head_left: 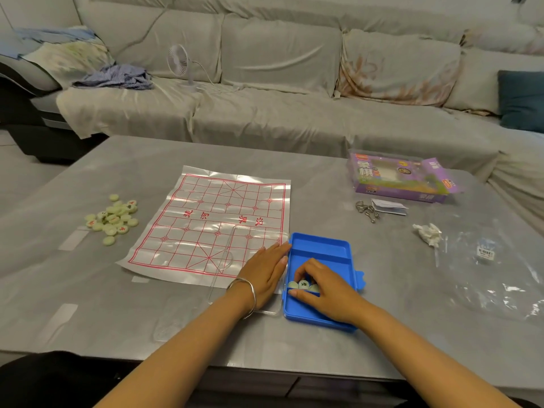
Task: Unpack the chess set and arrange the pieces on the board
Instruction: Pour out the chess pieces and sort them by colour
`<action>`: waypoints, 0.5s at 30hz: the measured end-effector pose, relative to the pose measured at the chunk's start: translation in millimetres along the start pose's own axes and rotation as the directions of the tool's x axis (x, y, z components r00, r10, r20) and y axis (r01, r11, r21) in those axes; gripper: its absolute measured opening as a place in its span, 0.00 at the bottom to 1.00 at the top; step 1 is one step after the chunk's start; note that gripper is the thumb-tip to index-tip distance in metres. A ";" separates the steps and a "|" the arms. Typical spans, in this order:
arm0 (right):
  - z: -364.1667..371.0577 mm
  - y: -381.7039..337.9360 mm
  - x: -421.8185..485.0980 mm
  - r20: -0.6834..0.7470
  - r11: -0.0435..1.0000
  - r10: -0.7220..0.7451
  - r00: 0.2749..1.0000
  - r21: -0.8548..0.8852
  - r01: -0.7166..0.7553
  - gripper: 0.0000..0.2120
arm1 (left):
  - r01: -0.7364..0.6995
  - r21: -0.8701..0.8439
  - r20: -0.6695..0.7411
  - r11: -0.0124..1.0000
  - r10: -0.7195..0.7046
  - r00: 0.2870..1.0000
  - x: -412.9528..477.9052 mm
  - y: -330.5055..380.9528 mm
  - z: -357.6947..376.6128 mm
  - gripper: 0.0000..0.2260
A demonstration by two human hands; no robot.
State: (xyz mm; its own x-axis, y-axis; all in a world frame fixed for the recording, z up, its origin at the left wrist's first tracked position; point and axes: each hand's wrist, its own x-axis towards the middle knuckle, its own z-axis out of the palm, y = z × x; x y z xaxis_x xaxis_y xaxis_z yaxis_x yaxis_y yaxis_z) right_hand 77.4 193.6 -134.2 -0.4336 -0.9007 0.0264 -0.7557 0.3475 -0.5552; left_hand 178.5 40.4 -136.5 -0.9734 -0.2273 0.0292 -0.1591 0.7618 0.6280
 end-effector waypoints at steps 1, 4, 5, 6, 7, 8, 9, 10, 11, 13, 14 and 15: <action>0.1 -0.2 -0.6 0.001 1.000 -0.006 1.000 -0.012 0.006 0.13 | 0.002 0.002 0.004 1.000 -0.002 1.000 0.3 0.1 0.0 0.20; -0.3 -0.9 -1.6 0.007 0.999 -0.012 1.000 -0.036 0.013 0.14 | 0.015 0.000 0.011 1.000 -0.015 1.000 0.5 0.7 -0.3 0.20; -0.4 -1.1 -1.6 0.004 0.999 -0.013 1.000 -0.035 0.013 0.13 | 0.018 -0.001 0.011 1.000 -0.018 1.000 0.1 1.2 -0.5 0.20; -0.5 -1.3 -1.7 0.000 0.999 -0.014 1.000 -0.034 0.014 0.13 | 0.020 -0.002 0.010 1.000 -0.020 1.000 -0.1 1.2 -0.4 0.20; -0.5 -1.4 -1.5 -0.003 0.999 -0.013 1.000 -0.033 0.013 0.12 | 0.017 -0.001 0.009 1.000 -0.017 1.000 -0.3 1.6 -0.5 0.20; -0.7 -1.4 -1.6 -0.006 0.999 -0.011 1.000 -0.031 0.011 0.12 | 0.013 0.001 0.009 1.000 -0.013 1.000 -0.2 1.4 -0.3 0.20; -0.8 -1.6 -1.5 -0.010 1.000 -0.010 1.000 -0.025 0.009 0.12 | 0.010 0.005 0.009 1.000 -0.011 1.000 -0.1 1.2 0.1 0.20; -0.8 -2.0 -1.9 -0.015 1.000 -0.009 1.000 -0.013 0.009 0.12 | 0.010 0.010 0.009 1.000 -0.010 1.000 0.3 0.6 0.6 0.20; -0.6 -2.0 -2.1 -0.018 1.000 -0.010 1.000 0.000 0.010 0.12 | 0.012 0.014 0.009 1.000 -0.012 1.000 0.8 -0.1 1.0 0.20; 0.1 -2.2 -3.0 -0.016 1.000 -0.014 1.000 0.013 0.014 0.12 | 0.015 0.017 0.009 1.000 -0.016 1.000 1.1 -1.1 1.4 0.20; 0.4 -2.3 -3.5 -0.011 1.000 -0.012 1.000 0.015 0.012 0.12 | 0.015 0.017 0.007 1.000 -0.015 1.000 1.0 -1.2 1.5 0.20; 0.7 -2.1 -3.6 -0.008 1.000 -0.008 1.000 0.016 0.008 0.13 | 0.013 0.017 0.005 1.000 -0.013 1.000 0.8 -0.9 1.4 0.20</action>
State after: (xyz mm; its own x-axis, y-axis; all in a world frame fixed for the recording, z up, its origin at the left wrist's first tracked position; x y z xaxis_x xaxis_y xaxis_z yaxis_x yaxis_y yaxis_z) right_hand 80.9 195.9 -133.6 -0.4313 -0.9014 0.0376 -0.7515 0.3359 -0.5678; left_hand 177.7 40.4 -138.1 -0.9720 -0.2342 0.0172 -0.1744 0.7689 0.6152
